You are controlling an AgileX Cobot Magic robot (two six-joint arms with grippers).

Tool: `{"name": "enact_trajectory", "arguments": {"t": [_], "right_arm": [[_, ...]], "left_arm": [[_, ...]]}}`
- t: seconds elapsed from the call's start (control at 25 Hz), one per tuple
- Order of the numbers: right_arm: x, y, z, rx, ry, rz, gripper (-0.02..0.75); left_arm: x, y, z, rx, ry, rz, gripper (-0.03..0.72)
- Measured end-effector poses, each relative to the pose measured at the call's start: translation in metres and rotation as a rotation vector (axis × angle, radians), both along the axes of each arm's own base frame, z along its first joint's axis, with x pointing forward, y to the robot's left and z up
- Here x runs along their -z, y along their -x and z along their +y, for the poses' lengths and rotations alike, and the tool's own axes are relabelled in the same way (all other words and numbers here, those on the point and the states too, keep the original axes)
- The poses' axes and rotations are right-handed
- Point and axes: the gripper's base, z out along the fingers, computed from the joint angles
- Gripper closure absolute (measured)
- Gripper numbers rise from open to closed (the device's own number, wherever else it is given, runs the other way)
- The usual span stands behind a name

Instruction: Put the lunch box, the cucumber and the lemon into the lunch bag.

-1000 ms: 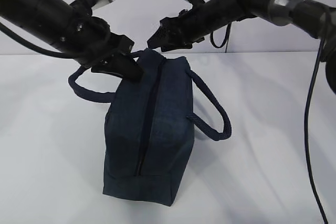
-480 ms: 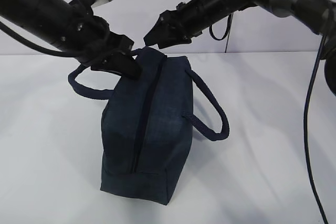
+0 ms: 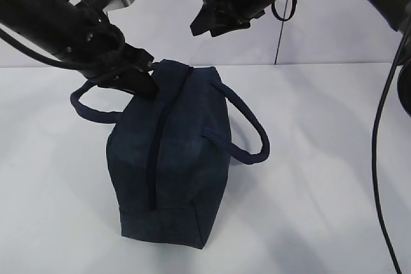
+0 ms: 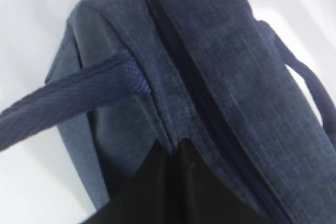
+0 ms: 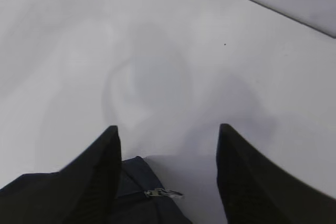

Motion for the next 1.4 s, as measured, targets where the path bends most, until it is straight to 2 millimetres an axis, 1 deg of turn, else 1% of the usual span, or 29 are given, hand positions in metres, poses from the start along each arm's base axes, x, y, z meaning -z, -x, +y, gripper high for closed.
{"name": "enact_trajectory", "arguments": {"t": [0.16, 0.44, 0.68, 0.76, 0.84, 1.0, 1.12, 1.28, 1.32, 1.4], "right_arm": [[-0.005, 0.0, -0.005, 0.039, 0.053, -0.006, 0.318], [-0.018, 0.0, -0.022, 0.099, 0.248, -0.085, 0.318], [-0.013, -0.005, -0.042, 0.164, 0.473, -0.133, 0.318], [-0.013, -0.006, -0.045, 0.209, 0.494, -0.121, 0.318], [-0.016, -0.005, -0.046, 0.249, 0.479, -0.107, 0.318], [-0.025, 0.003, -0.044, 0.259, 0.416, -0.066, 0.318], [-0.033, 0.011, -0.041, 0.244, 0.366, -0.036, 0.318], [-0.039, 0.02, -0.04, 0.233, 0.343, -0.009, 0.318], [-0.042, 0.022, -0.04, 0.233, 0.343, -0.009, 0.318], [-0.052, 0.027, -0.042, 0.237, 0.345, -0.022, 0.318]], "left_arm": [[0.0, -0.004, 0.007, -0.023, 0.0, 0.002, 0.687], [0.0, -0.005, 0.009, -0.03, 0.0, 0.0, 0.687], [0.0, -0.005, 0.009, -0.033, 0.007, 0.003, 0.687], [0.0, -0.005, 0.009, -0.033, 0.007, 0.003, 0.687], [0.0, -0.005, 0.008, -0.034, 0.009, 0.004, 0.687], [0.0, -0.005, 0.009, -0.032, -0.004, -0.004, 0.678], [0.002, -0.007, 0.012, -0.02, -0.048, -0.033, 0.635], [0.003, -0.008, 0.014, -0.01, -0.083, -0.056, 0.51], [0.003, -0.008, 0.015, -0.01, -0.084, -0.058, 0.47], [0.003, -0.008, 0.015, -0.01, -0.087, -0.061, 0.423]]}}
